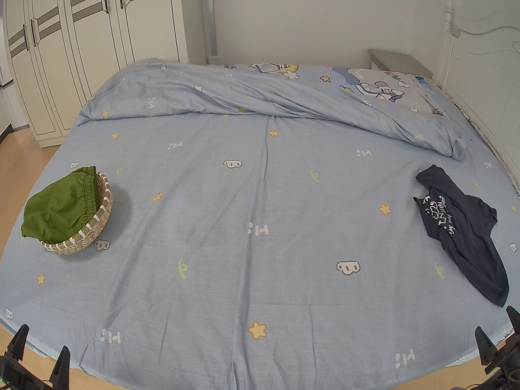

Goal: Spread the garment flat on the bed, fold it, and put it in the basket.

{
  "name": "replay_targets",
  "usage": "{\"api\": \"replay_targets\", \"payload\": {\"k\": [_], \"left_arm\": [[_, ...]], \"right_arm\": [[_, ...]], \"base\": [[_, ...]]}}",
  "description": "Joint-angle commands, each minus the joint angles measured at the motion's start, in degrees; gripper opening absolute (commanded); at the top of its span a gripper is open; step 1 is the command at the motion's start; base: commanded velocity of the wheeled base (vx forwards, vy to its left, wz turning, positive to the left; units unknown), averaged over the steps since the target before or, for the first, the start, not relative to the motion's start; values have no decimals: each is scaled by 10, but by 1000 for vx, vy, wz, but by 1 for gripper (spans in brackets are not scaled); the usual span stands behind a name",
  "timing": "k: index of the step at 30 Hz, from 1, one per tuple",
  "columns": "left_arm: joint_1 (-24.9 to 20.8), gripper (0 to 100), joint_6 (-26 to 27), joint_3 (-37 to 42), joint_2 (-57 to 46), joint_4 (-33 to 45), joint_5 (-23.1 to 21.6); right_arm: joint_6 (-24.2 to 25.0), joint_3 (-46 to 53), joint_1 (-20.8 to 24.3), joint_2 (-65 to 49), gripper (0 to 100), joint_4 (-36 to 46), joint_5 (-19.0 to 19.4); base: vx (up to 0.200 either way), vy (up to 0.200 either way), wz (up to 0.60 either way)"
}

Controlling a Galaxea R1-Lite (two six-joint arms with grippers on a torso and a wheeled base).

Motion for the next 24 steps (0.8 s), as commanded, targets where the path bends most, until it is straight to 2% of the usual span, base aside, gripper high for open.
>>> {"api": "replay_targets", "payload": {"k": [1, 4, 19, 24], "left_arm": [[0, 100, 0, 9, -4, 0, 1], [1, 100, 0, 9, -4, 0, 1], [1, 100, 0, 9, -4, 0, 0], [1, 100, 0, 9, -4, 0, 1]], "right_arm": [[0, 5, -1, -2, 100, 0, 0], [0, 5, -1, -2, 100, 0, 0], [0, 5, -1, -2, 100, 0, 0], [0, 5, -1, -2, 100, 0, 0]], "base": [[0, 200, 0], [0, 200, 0], [0, 0, 0], [-200, 0, 0]]}}
